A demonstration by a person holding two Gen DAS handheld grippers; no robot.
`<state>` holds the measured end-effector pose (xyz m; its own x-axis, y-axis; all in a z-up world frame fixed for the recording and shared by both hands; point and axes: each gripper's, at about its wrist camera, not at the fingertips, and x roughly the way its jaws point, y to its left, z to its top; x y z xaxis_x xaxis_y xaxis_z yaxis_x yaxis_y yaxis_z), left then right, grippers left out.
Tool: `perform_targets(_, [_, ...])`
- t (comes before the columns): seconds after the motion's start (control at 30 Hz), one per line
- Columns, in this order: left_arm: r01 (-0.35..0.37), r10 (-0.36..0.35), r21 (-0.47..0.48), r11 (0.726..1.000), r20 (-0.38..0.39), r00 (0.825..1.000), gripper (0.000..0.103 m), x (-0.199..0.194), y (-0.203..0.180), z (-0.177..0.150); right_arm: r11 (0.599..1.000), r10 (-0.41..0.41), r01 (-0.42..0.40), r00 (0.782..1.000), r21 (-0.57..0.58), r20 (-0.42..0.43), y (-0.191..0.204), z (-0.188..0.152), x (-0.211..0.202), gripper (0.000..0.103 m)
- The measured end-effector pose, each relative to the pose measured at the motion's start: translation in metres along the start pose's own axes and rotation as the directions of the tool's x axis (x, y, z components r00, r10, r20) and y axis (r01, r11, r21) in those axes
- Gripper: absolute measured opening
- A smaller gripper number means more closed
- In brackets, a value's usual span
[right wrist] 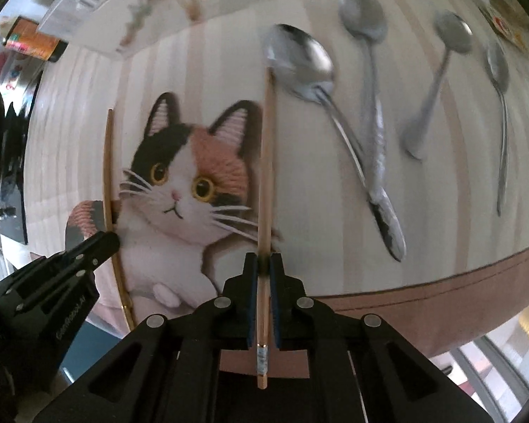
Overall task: Organize utensils
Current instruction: 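Close the right tool on a wooden chopstick while the left tool grasps another, then lift and carry the chopstick toward the basket with the right tool while the left tool carries its own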
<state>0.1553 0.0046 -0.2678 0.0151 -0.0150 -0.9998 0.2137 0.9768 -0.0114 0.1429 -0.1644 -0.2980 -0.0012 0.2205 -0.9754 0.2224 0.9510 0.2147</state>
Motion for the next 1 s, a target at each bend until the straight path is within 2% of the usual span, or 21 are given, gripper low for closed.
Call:
perform_targets(0.2, [0.009, -0.009, -0.001, 1.000, -0.001, 1.000, 0.005, 0.000, 0.006, 0.001, 0.997, -0.052, 0.049, 0.998, -0.060, -0.045, 0.029, 0.001, 0.009, 0.008])
perform_targets(0.33, [0.013, -0.013, -0.001, 1.000, -0.006, 1.000, 0.005, -0.004, 0.018, -0.001, 0.992, -0.091, 0.087, 0.995, -0.096, -0.038, 0.042, -0.010, 0.015, 0.008])
perform_targets(0.47, [0.030, -0.031, -0.052, 0.998, -0.007, 1.000, 0.005, -0.004, 0.025, 0.009, 0.983, -0.119, 0.117, 0.993, -0.139, -0.006, 0.069, -0.008, 0.013, 0.007])
perform_targets(0.57, [0.030, -0.030, -0.042, 0.999, -0.020, 0.999, 0.005, -0.005, 0.033, 0.015, 0.978, -0.140, 0.138, 0.990, -0.158, -0.004, 0.079, -0.008, 0.013, 0.008])
perform_targets(0.63, [0.028, -0.028, -0.028, 0.999, -0.025, 0.999, 0.007, -0.005, 0.036, 0.020, 0.975, -0.156, 0.151, 0.987, -0.166, -0.021, 0.081, -0.011, 0.015, 0.009])
perform_targets(0.7, [-0.003, 0.003, -0.017, 1.000, -0.023, 1.000, 0.007, -0.005, 0.036, 0.023, 0.975, -0.160, 0.151, 0.986, -0.162, -0.043, 0.078, -0.014, 0.012, 0.009])
perform_targets(0.93, [-0.024, 0.024, -0.001, 1.000, -0.027, 0.999, 0.007, -0.003, 0.030, 0.030, 0.982, -0.136, 0.129, 0.990, -0.137, -0.038, 0.072, -0.021, 0.012, 0.009])
perform_targets(1.0, [-0.036, 0.035, -0.021, 0.999, -0.022, 0.999, 0.007, -0.003, 0.029, 0.031, 0.981, -0.140, 0.134, 0.990, -0.141, -0.035, 0.074, -0.020, 0.011, 0.009])
